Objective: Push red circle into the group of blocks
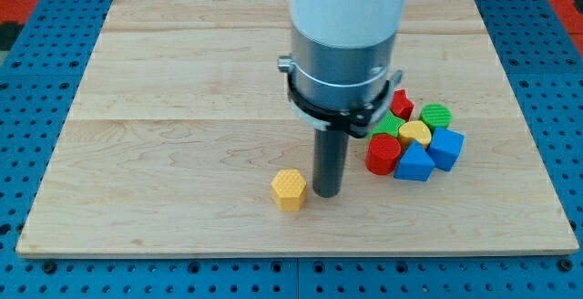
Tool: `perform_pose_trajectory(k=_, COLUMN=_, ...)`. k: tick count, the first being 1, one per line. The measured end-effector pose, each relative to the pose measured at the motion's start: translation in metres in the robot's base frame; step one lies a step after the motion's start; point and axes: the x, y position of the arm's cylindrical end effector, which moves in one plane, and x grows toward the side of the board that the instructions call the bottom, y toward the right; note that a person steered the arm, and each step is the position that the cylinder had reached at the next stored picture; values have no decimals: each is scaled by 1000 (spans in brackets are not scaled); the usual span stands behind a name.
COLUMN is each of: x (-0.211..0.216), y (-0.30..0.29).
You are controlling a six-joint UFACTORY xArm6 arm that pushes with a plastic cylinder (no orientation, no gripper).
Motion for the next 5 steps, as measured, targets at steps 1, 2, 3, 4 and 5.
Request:
perform_pose_trajectory(k=1, x=-15, y=26)
perform_pose_trajectory(k=2, x=-29, y=71)
perform_pose_trajectory(k=3, x=-33, y=75)
perform_pose_trajectory(k=4, x=-42, y=74)
perform_pose_trajectory(k=5, x=-4, y=49)
